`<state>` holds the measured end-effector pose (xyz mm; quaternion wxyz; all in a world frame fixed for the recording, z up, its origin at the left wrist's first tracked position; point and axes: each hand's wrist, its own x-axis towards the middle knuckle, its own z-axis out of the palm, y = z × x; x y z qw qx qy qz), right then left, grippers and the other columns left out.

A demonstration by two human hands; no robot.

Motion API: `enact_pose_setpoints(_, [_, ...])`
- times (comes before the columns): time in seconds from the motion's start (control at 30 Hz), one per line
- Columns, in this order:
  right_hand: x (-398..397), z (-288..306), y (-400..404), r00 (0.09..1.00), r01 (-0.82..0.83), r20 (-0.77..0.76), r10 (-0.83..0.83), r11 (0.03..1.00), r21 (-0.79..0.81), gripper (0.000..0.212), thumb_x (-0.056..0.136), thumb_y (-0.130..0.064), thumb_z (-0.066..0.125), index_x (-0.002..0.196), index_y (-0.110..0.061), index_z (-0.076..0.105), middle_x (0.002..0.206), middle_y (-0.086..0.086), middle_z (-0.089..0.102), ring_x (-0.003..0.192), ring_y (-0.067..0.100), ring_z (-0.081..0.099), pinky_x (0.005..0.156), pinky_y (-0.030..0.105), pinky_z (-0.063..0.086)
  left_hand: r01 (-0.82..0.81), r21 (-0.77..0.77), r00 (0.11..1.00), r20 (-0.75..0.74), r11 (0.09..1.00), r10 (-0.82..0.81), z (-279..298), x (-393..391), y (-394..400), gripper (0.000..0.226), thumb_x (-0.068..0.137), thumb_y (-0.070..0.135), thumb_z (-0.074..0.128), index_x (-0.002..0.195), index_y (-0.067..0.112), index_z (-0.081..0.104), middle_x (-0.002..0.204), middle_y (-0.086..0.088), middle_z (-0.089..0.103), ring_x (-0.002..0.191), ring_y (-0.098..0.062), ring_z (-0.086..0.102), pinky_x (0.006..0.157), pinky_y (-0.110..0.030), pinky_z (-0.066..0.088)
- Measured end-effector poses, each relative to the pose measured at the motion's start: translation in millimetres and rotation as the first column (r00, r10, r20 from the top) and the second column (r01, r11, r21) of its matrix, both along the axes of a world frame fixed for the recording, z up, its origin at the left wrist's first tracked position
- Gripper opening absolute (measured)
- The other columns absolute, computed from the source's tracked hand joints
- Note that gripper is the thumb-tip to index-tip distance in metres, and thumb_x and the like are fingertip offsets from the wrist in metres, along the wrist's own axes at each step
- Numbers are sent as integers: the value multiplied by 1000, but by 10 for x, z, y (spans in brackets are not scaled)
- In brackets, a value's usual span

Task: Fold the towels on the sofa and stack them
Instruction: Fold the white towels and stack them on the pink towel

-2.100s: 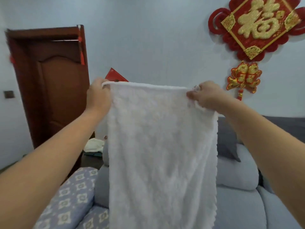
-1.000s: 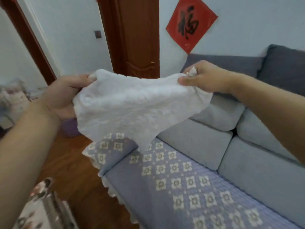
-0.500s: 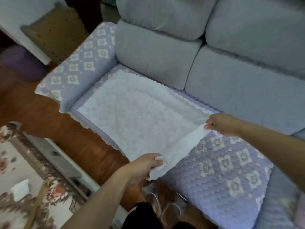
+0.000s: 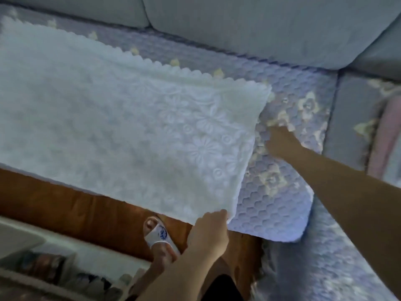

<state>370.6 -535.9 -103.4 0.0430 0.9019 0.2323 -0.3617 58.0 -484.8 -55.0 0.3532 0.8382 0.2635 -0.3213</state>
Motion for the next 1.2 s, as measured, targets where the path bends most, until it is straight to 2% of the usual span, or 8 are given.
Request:
enact_pose_setpoints(0.17, [-52, -125, -138, 908, 418, -99, -407, 890, 181, 45, 97, -32, 51, 135, -7, 51, 130, 20, 52, 114, 41, 55, 91, 43, 50, 163, -173, 965, -178, 971, -193, -118, 241, -18, 38, 103, 34, 46, 138, 21, 45, 131, -5, 53, 120, -25, 53, 97, -36, 47])
enact_pose_setpoints(0.3, [109, -119, 19, 790, 613, -216, -574, 739, 278, 28, 95, -37, 52, 101, -10, 60, 98, 12, 61, 88, 29, 60, 61, 29, 40, -29, -194, 994, -112, 981, 7, 2, 500, 349, 36, 103, 35, 46, 138, 26, 51, 132, 2, 60, 113, -13, 60, 94, -29, 51])
enact_pose_setpoints(0.5, [252, -134, 412, 778, 584, -49, -626, 693, 423, 36, 96, -24, 52, 130, -12, 53, 133, 16, 52, 118, 37, 56, 97, 44, 49, -208, 158, 978, 33, 965, 206, 76, 938, 1454, 26, 100, 21, 49, 124, 20, 61, 124, -2, 66, 112, -18, 61, 92, -30, 49])
enact_pose_setpoints(0.73, [588, -290, 785, 522, 850, -215, -825, 481, 215, 83, 93, -42, 58, 153, 1, 21, 151, 18, 42, 133, 36, 48, 106, 46, 45, -109, 370, 993, 7, 923, 114, 68, 1324, 2296, 32, 101, 24, 49, 131, 20, 56, 128, -2, 61, 117, -21, 58, 94, -30, 45])
enact_pose_setpoints(0.83, [598, -358, 810, 584, 810, -263, -768, 529, 253, 62, 95, -38, 61, 142, -1, 44, 139, 17, 54, 123, 35, 55, 96, 38, 49, -43, 438, 999, 9, 898, 43, -9, 1621, 2549, 38, 101, 25, 49, 139, 20, 49, 133, -5, 56, 121, -23, 56, 99, -35, 44])
enact_pose_setpoints(0.97, [659, -431, 708, 662, 655, 10, -750, 585, 478, 41, 97, -31, 58, 131, -10, 60, 134, 18, 52, 122, 37, 50, 105, 40, 40, -32, 483, 996, 93, 875, -15, -128, 2080, 2766, 45, 102, 25, 49, 146, 21, 42, 140, -8, 49, 126, -26, 53, 102, -39, 46])
enact_pose_setpoints(1.1, [808, -548, 650, 704, 639, -19, -710, 622, 452, 42, 94, -30, 61, 131, -12, 57, 133, 16, 45, 121, 35, 47, 106, 40, 41, 54, 526, 983, 121, 849, -137, -318, 2496, 3009, 50, 102, 26, 50, 150, 20, 37, 146, -8, 45, 130, -29, 49, 106, -42, 42])
enact_pose_setpoints(1.2, [904, -552, 676, 642, 703, -66, -764, 551, 450, 37, 93, -33, 62, 124, -14, 57, 128, 13, 49, 115, 34, 53, 100, 40, 46, 111, 542, 969, 127, 833, -212, -463, 2760, 3233, 44, 99, 23, 54, 143, 19, 47, 137, -13, 52, 122, -34, 52, 102, -45, 45])
